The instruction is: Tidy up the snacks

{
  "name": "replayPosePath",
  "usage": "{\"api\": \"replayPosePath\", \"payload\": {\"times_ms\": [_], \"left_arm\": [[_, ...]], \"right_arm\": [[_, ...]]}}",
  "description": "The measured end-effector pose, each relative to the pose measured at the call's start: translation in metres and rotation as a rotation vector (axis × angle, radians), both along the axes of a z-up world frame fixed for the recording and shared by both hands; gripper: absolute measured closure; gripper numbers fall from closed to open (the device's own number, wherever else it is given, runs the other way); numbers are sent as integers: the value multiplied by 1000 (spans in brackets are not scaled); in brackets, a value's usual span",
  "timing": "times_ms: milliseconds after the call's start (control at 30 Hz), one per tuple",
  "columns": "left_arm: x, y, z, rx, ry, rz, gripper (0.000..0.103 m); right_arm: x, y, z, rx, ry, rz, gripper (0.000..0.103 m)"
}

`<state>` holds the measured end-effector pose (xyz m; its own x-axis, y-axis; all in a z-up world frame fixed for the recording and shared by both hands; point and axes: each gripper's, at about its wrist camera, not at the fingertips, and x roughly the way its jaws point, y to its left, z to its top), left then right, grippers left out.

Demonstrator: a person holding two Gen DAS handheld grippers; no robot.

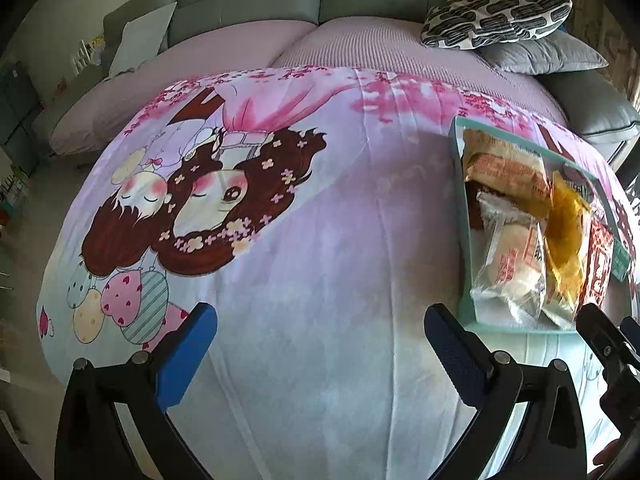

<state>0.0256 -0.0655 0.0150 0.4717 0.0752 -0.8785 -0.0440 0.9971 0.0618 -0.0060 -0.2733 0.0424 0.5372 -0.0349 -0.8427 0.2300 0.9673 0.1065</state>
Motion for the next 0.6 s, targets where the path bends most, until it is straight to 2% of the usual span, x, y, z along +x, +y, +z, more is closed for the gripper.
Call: {"api": "replayPosePath", "payload": {"times_ms": [600], "left_arm": [[-6, 6, -2, 3, 9, 7, 0]], "right_arm": [[-12, 5, -12, -7, 28, 10, 0]]}}
